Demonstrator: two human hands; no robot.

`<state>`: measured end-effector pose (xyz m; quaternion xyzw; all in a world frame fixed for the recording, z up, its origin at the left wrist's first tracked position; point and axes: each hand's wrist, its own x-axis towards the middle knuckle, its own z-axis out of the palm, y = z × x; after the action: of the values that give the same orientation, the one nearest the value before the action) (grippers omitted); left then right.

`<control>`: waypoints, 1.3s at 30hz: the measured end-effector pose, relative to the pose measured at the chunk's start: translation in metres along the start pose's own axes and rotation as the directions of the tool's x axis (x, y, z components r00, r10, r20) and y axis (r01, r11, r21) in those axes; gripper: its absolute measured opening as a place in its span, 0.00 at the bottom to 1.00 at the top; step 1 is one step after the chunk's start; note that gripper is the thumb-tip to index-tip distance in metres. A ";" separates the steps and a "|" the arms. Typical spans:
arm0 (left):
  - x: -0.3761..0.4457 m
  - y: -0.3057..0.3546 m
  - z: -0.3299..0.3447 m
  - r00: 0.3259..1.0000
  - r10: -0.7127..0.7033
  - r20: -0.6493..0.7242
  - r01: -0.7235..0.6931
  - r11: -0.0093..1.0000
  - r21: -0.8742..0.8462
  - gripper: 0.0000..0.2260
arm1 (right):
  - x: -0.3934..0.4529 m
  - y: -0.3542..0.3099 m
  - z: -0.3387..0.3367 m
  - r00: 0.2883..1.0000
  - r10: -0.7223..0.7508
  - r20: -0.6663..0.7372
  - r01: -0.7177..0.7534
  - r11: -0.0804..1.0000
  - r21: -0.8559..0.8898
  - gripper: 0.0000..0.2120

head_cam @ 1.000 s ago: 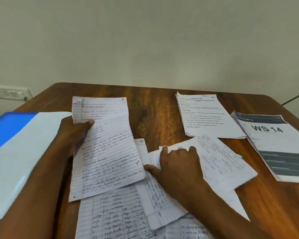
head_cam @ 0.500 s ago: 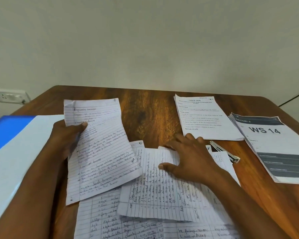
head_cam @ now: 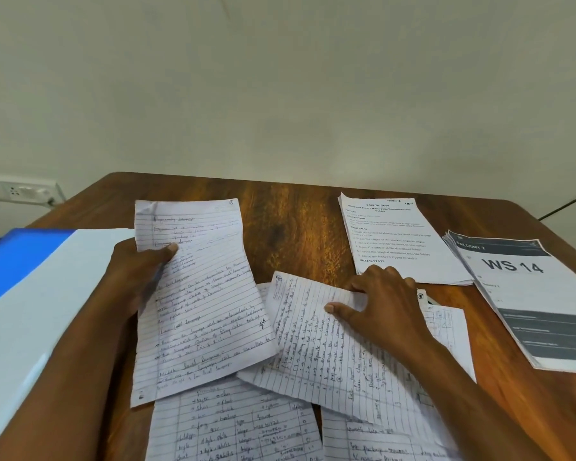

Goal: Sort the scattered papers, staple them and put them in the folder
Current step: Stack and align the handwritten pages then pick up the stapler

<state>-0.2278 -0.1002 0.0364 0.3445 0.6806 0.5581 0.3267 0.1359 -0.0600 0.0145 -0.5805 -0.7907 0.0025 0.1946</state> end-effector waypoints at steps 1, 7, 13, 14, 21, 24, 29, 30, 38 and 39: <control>0.000 0.000 0.001 1.000 0.005 0.003 -0.005 1.000 0.000 0.11 | 0.000 0.000 0.001 1.000 -0.004 0.001 0.004 1.000 0.018 0.22; 0.003 -0.003 0.002 1.000 0.010 0.016 -0.009 1.000 -0.020 0.10 | -0.001 -0.001 0.002 0.997 -0.040 -0.070 0.052 0.980 0.190 0.11; 0.002 -0.005 0.009 0.999 0.002 0.032 0.000 0.999 -0.042 0.16 | -0.001 0.001 -0.011 0.967 0.029 -0.252 0.070 0.925 0.374 0.05; 0.000 -0.005 0.012 0.999 0.013 0.043 -0.011 0.999 -0.053 0.17 | 0.000 0.002 -0.015 0.959 0.072 -0.274 0.048 0.912 0.407 0.05; -0.003 -0.001 0.024 0.983 0.055 0.177 -0.002 0.958 -0.287 0.26 | 0.010 0.017 -0.028 0.907 0.411 -0.092 -0.177 0.569 0.803 0.05; -0.001 -0.004 0.028 0.965 0.090 0.247 0.003 0.936 -0.353 0.31 | 0.008 0.012 -0.029 0.897 0.438 0.061 -0.220 0.324 0.920 0.06; -0.013 0.000 0.045 0.942 0.168 0.291 -0.053 0.929 -0.365 0.26 | 0.008 0.013 -0.022 0.884 0.421 0.206 -0.271 0.101 0.957 0.08; -0.017 0.003 0.049 0.937 0.173 0.303 -0.052 0.928 -0.369 0.23 | 0.009 0.013 -0.020 0.881 0.416 0.224 -0.278 0.075 0.958 0.09; -0.022 0.005 0.063 0.925 0.148 0.349 -0.016 0.936 -0.353 0.37 | 0.007 0.003 -0.013 0.875 0.445 0.189 -0.240 0.061 0.969 0.09; -0.022 0.004 0.063 0.921 0.147 0.361 -0.002 0.928 -0.373 0.33 | 0.005 0.000 -0.013 0.875 0.454 0.169 -0.227 0.077 0.971 0.08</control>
<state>-0.1628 -0.0843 0.0310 0.4056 0.4741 0.6092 0.4895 0.1384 -0.0585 0.0282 -0.4837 -0.4212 0.5000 0.5819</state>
